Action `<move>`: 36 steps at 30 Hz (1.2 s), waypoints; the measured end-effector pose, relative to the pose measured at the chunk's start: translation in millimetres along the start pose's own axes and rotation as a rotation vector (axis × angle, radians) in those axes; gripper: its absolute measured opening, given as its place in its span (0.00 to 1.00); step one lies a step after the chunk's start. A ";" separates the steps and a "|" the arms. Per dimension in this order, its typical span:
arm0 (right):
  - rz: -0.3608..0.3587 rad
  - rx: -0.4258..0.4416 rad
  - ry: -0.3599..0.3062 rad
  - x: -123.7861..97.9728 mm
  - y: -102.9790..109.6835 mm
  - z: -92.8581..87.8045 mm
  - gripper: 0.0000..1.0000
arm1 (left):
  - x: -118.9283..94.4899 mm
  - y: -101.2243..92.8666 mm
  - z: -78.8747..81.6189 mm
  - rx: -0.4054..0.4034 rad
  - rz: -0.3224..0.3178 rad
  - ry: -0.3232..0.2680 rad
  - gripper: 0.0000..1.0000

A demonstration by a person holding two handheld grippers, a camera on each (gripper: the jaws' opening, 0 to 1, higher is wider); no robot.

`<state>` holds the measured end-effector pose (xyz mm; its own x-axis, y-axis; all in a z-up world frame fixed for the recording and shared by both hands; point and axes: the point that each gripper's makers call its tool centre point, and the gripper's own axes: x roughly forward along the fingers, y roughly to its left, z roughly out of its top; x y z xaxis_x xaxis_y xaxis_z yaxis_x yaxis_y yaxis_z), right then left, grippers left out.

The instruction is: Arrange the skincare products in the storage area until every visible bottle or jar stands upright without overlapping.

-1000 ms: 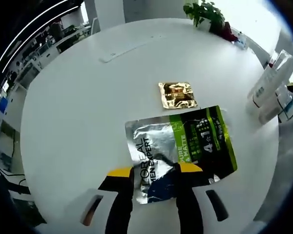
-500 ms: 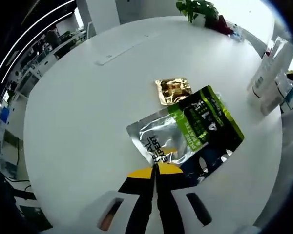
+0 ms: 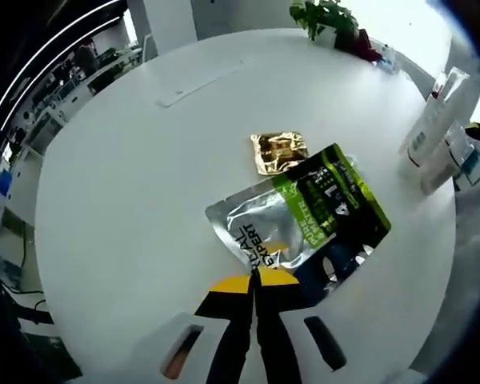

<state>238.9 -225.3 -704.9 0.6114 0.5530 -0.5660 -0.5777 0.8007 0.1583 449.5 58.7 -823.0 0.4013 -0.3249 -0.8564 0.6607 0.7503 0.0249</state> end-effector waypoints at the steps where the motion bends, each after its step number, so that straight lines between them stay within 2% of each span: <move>1: 0.001 0.000 -0.001 0.0 0.1 0.2 0.93 | -1.2 3.3 0.1 -0.010 0.000 -0.006 0.03; 2: 0.001 0.000 -0.002 0.0 0.2 0.3 0.93 | -3.3 6.9 1.2 -0.017 -0.001 -0.015 0.03; 12: 0.013 -0.013 -0.006 0.0 3.0 1.5 0.93 | -28.9 -1.0 17.6 -0.049 -0.011 -0.069 0.03; 16: 0.018 -0.015 -0.011 0.1 3.8 2.4 0.93 | -50.8 -12.1 26.2 -0.040 -0.014 -0.090 0.03; 19: 0.023 -0.019 -0.014 -0.3 5.3 3.0 0.93 | -53.8 -14.8 28.2 -0.035 -0.018 -0.109 0.03; 22: 0.027 -0.023 -0.016 -0.3 6.2 3.2 0.93 | -70.2 -19.5 41.2 -0.025 -0.018 -0.150 0.03; 24: 0.030 -0.024 -0.019 -0.6 6.9 3.6 0.93 | -71.5 -21.9 48.7 -0.021 -0.031 -0.177 0.03; 26: 0.033 -0.026 -0.022 -0.8 7.6 4.3 0.93 | -84.5 -31.6 54.6 -0.009 -0.038 -0.200 0.03; 32: 0.038 -0.040 -0.036 -1.3 8.8 6.7 0.92 | -96.9 -37.8 70.7 0.030 -0.066 -0.236 0.03; 36: 0.045 -0.045 -0.044 -1.8 10.2 8.2 0.92 | -101.4 -39.2 73.6 0.030 -0.071 -0.242 0.03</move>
<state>236.3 -216.2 -695.6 0.6065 0.5986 -0.5232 -0.6285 0.7641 0.1456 429.6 19.8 -699.2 0.4911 -0.5071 -0.7083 0.7097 0.7044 -0.0123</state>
